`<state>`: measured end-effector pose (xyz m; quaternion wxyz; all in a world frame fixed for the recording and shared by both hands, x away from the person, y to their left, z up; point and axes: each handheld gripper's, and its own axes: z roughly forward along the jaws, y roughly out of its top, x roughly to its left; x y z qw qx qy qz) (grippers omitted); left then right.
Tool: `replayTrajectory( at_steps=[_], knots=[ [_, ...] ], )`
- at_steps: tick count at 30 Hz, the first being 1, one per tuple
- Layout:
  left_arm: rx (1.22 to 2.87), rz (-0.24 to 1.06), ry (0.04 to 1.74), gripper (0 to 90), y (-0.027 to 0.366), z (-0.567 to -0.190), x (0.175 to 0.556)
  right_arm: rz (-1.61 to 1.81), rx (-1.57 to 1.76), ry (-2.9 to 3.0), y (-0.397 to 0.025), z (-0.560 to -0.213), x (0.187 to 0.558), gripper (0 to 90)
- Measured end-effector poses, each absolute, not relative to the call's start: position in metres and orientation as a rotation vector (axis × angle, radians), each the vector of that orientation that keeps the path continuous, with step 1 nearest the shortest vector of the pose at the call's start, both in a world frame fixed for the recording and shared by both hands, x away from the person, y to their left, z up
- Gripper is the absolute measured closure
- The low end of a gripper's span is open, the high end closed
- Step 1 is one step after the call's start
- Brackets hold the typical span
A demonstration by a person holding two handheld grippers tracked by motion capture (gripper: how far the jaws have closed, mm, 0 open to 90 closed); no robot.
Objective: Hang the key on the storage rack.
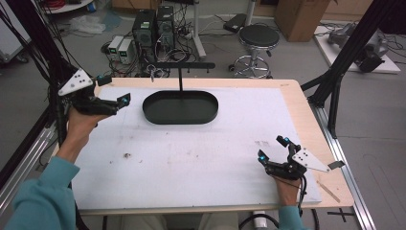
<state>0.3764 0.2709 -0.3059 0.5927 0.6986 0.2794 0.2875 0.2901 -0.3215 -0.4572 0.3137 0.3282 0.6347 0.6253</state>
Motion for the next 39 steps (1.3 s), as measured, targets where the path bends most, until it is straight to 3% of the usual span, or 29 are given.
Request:
replayTrajectory(
  at_steps=[12, 23, 39],
  knots=[
    [1.597, 0.6, 0.631, 1.7, 0.28, -0.377, 0.31, 1.645, 0.863, 1.676, -0.321, -0.457, 0.29, 8.1],
    [1.52, 0.58, 0.703, 1.7, 0.291, -0.439, 0.286, 1.643, 0.868, 1.681, -0.321, -0.457, 0.29, 8.1],
    [1.448, 0.674, 0.685, 1.7, 0.292, -0.457, 0.272, 1.64, 0.862, 1.683, -0.32, -0.457, 0.29, 8.1]
  ],
)
